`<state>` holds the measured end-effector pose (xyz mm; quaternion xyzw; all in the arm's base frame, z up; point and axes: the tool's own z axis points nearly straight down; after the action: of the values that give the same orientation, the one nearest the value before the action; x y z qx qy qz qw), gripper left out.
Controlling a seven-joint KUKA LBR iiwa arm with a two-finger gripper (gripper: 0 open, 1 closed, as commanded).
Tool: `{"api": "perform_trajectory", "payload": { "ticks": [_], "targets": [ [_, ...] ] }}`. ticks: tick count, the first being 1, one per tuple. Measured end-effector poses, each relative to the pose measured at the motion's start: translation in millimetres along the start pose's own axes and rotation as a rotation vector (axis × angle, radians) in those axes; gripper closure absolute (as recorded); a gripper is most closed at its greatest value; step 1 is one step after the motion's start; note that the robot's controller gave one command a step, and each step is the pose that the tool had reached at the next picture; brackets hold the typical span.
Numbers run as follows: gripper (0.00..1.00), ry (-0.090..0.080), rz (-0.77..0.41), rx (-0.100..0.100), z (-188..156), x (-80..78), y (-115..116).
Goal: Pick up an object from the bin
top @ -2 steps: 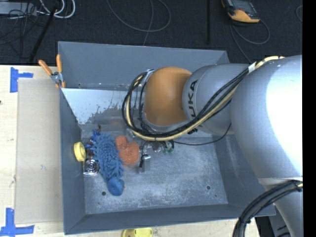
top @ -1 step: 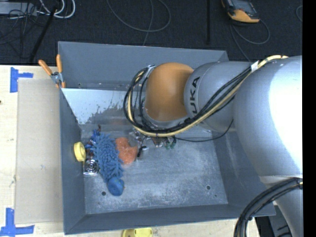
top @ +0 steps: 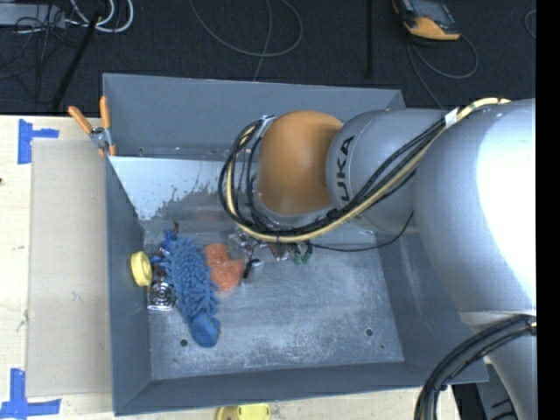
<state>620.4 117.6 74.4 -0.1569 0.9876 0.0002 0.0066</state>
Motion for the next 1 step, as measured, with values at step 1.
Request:
{"api": "perform_trajectory", "payload": {
  "ticks": [1],
  "targets": [
    [1.00,0.012,0.009,-0.002,-91.6,30.9,4.9]
  ]
}}
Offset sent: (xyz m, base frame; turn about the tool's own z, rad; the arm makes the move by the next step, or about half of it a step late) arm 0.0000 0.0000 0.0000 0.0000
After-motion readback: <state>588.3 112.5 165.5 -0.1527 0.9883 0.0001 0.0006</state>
